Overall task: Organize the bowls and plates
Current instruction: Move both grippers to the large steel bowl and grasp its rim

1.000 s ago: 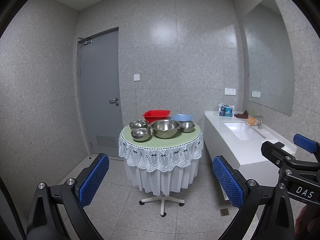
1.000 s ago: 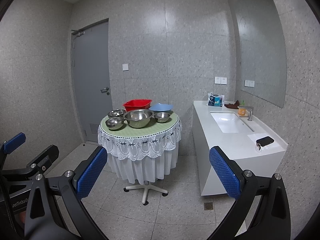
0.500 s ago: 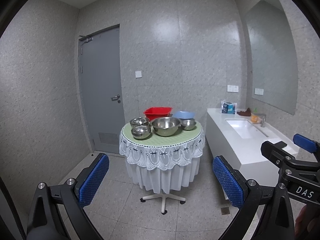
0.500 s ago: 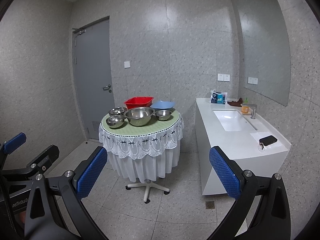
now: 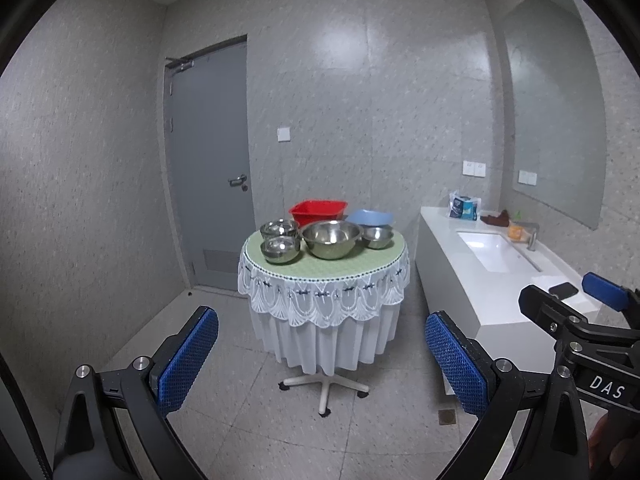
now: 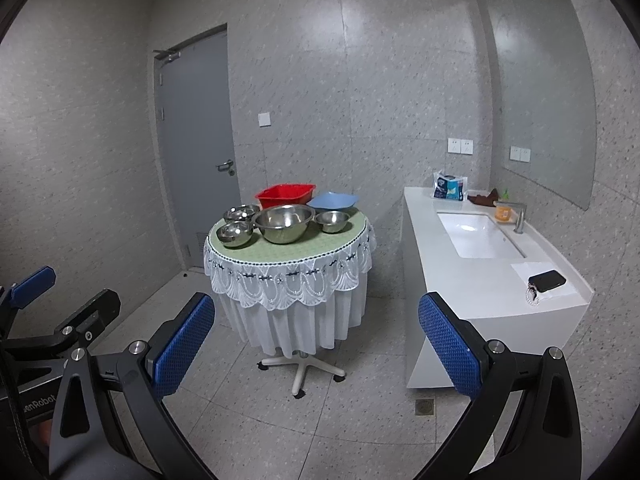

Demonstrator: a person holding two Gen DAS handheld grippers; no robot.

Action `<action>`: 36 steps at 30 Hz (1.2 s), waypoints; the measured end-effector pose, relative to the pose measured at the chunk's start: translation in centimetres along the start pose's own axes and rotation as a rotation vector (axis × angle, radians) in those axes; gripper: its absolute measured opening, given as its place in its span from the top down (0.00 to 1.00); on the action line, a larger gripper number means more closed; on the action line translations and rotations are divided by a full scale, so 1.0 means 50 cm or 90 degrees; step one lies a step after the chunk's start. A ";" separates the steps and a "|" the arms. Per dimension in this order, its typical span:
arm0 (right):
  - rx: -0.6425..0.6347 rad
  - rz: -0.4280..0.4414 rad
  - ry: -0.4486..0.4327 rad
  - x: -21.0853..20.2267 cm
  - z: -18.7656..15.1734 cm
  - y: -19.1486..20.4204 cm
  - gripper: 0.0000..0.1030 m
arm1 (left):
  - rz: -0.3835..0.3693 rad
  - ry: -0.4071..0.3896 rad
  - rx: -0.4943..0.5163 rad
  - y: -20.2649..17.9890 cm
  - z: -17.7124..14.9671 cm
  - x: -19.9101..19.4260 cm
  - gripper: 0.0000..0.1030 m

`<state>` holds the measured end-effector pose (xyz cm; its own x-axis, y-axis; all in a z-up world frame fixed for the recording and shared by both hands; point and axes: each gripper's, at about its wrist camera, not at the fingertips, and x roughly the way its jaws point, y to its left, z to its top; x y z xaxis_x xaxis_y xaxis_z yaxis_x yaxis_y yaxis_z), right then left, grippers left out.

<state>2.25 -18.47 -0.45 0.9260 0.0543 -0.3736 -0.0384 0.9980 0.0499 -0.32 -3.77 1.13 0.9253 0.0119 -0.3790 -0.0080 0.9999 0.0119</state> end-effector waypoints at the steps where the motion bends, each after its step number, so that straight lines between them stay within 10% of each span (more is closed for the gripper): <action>1: 0.002 0.003 0.004 0.006 -0.003 -0.004 0.00 | 0.000 0.003 -0.002 -0.004 0.003 0.004 0.01; 14: 0.027 -0.024 0.046 0.177 0.016 -0.027 0.00 | -0.024 0.037 -0.009 0.025 0.090 0.227 0.01; 36: 0.098 -0.046 0.131 0.717 0.202 0.087 0.00 | -0.078 0.097 0.024 0.233 0.368 0.904 0.01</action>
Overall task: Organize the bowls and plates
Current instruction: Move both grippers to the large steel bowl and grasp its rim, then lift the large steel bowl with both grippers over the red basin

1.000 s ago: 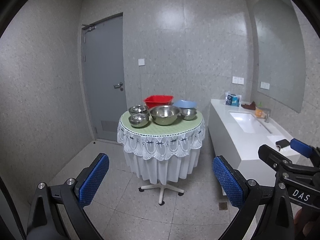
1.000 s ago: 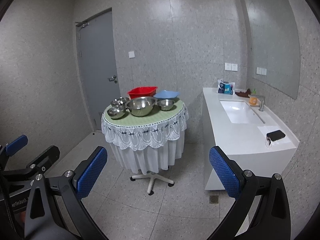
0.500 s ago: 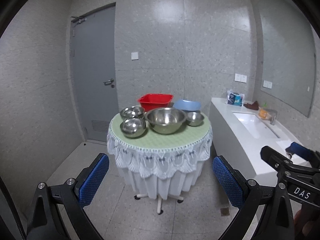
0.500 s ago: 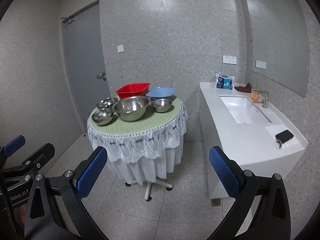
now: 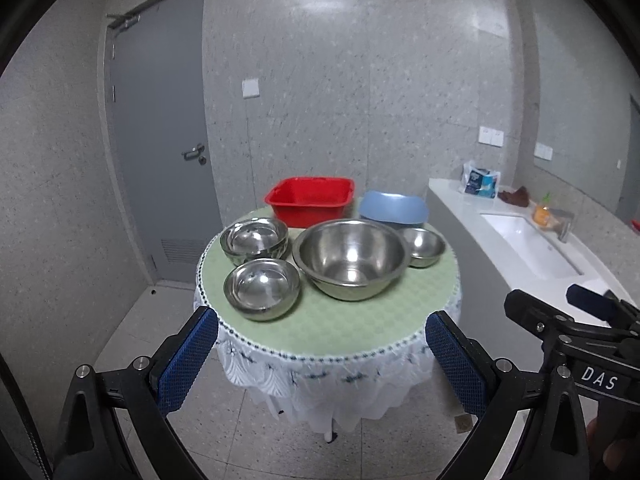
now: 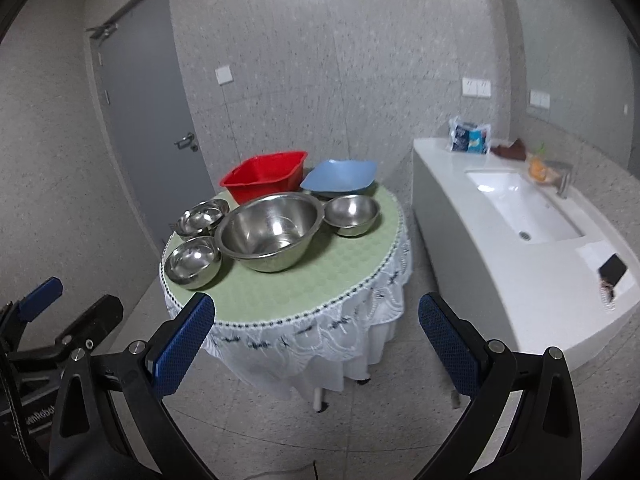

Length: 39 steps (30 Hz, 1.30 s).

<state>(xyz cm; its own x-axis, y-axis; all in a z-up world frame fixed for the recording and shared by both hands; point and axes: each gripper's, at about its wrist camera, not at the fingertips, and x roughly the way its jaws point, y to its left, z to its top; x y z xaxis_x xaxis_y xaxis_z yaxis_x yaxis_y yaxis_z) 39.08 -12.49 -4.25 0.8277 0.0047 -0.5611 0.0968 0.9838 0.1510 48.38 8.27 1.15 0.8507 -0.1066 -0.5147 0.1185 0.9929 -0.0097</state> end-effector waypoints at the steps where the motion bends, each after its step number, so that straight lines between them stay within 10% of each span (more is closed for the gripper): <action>1: -0.002 0.001 0.008 0.029 0.010 0.002 0.00 | 0.001 0.006 -0.003 0.002 0.012 0.030 0.01; 19: 0.002 0.034 0.196 0.491 0.136 -0.039 0.01 | 0.054 0.170 0.021 -0.014 0.222 0.576 0.05; 39: 0.047 0.052 0.275 0.615 0.124 -0.001 0.61 | -0.006 0.315 0.124 0.012 0.219 0.866 0.57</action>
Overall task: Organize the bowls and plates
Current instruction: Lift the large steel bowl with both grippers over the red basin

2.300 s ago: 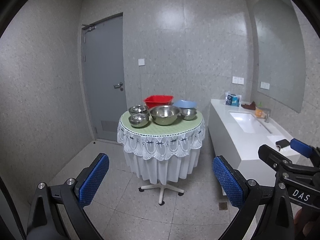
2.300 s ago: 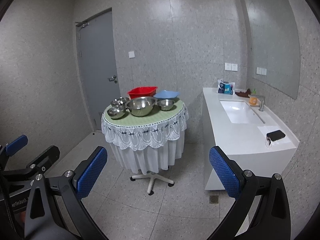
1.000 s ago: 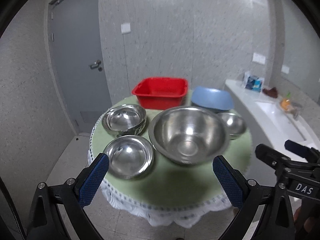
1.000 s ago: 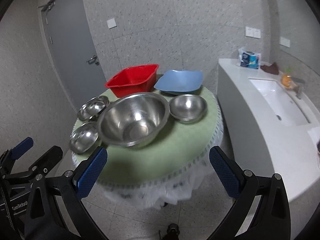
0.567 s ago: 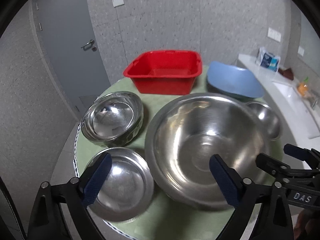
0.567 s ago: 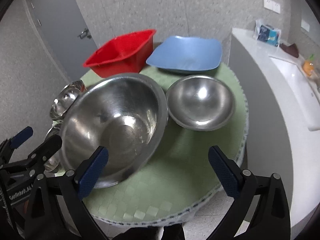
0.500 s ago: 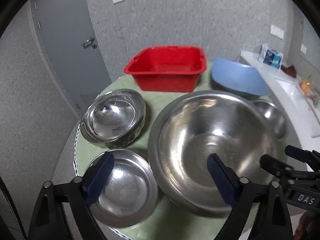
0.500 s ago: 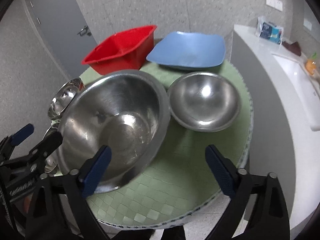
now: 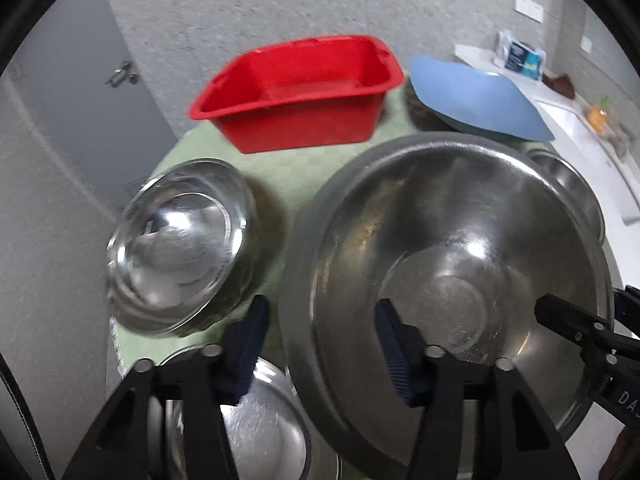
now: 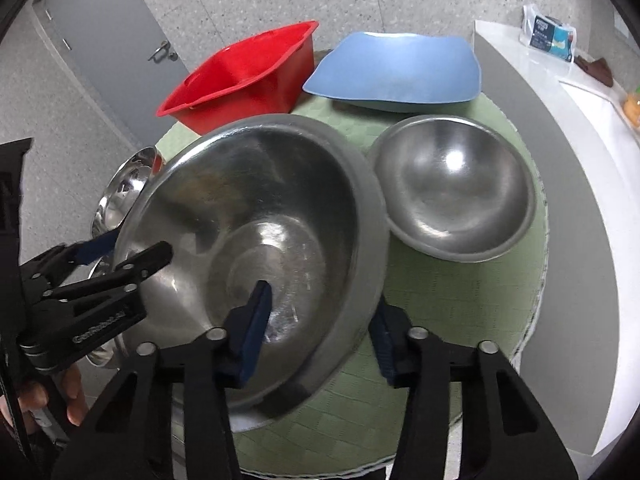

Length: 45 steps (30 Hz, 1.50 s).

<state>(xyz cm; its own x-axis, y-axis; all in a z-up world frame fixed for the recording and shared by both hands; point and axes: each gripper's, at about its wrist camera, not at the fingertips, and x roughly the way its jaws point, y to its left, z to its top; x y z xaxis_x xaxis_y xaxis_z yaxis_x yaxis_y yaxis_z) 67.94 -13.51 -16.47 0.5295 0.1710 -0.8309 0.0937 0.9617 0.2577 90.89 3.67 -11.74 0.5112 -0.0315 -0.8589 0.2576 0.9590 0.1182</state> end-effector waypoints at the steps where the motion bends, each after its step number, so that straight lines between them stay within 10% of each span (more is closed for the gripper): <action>1: -0.002 -0.007 -0.001 0.002 0.001 0.003 0.61 | -0.005 0.005 0.005 0.004 0.003 0.008 0.63; 21: 0.014 -0.017 -0.044 -0.050 0.072 0.039 0.64 | -0.108 -0.076 -0.001 0.109 0.060 -0.041 0.82; 31: -0.008 0.027 -0.094 -0.047 0.237 0.096 0.64 | -0.122 -0.150 -0.046 0.209 0.152 -0.066 0.81; 45: -0.032 0.022 -0.065 0.118 0.469 0.142 0.64 | -0.124 -0.105 -0.098 0.328 0.330 0.111 0.81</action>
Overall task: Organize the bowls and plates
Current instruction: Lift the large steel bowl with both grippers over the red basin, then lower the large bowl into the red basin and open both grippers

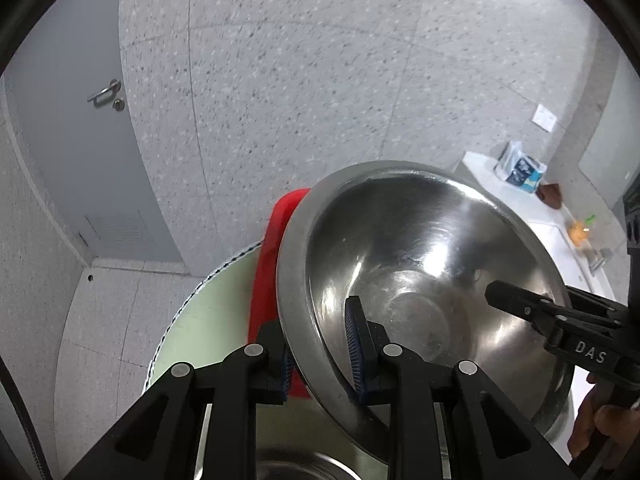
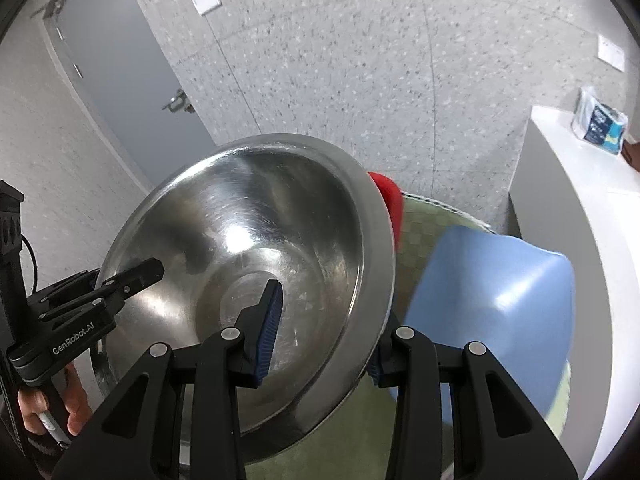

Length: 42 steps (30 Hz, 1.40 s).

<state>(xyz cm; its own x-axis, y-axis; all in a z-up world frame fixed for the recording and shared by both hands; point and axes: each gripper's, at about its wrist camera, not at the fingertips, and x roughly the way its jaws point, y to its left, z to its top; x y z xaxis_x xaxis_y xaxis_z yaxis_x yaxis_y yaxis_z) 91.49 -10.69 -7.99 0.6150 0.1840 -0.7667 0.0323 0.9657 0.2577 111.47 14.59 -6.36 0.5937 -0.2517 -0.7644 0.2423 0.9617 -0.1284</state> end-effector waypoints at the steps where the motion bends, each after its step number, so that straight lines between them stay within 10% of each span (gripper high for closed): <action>1: 0.000 0.000 0.009 0.017 0.004 0.000 0.64 | 0.003 0.006 0.000 0.005 0.004 0.013 0.81; 23: -0.065 -0.094 0.076 0.157 -0.007 0.006 0.62 | 0.006 0.092 -0.012 0.019 0.091 0.235 0.80; 31: -0.064 -0.061 0.072 0.142 -0.005 0.016 0.32 | -0.013 0.101 -0.017 -0.002 0.075 0.235 0.51; 42: -0.026 -0.011 0.057 0.073 -0.019 -0.002 0.27 | 0.024 0.039 -0.010 -0.023 0.041 0.124 0.16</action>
<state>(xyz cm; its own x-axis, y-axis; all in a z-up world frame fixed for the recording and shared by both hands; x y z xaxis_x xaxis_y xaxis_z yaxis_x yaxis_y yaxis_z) 93.00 -9.96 -11.37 0.5412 0.1816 -0.8211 0.0084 0.9752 0.2212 116.45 11.72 -9.63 0.5532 -0.2090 -0.8064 0.2083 0.9720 -0.1090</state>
